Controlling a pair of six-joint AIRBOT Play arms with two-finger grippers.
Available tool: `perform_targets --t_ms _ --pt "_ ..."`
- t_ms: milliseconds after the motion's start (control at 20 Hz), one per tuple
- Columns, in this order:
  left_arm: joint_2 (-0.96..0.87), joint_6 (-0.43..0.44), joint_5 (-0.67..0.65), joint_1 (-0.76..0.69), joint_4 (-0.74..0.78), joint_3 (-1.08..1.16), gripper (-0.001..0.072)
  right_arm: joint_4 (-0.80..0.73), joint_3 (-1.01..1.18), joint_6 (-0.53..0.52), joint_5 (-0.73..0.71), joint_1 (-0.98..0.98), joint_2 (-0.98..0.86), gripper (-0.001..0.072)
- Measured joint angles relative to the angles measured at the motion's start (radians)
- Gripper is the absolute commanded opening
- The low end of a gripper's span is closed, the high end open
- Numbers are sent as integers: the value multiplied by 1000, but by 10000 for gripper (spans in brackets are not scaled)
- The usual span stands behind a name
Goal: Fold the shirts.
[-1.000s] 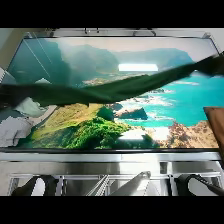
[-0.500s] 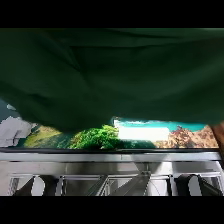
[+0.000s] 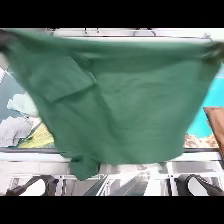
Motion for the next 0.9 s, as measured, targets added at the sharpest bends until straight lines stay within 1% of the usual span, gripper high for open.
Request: perform_targets --t_ms 100,250,400,500,600,700,900 --pt "-168 36 41 -92 81 -14 25 5 -30 -31 -56 62 -161 22" --pt "-436 77 78 -159 132 44 23 84 -30 -100 -142 111 -391 22" --pt "-689 94 79 -185 102 198 23 192 30 -159 -183 129 -585 22" --pt "-806 93 79 -188 68 315 22 229 88 -176 -184 131 -668 22" --pt "-881 77 84 -184 47 396 23 248 133 -180 -159 118 -714 22" --pt "-914 65 57 -178 39 406 22 223 156 -164 -113 87 -738 22" --pt "-927 55 -74 -174 31 350 20 55 172 -87 64 15 -756 22"
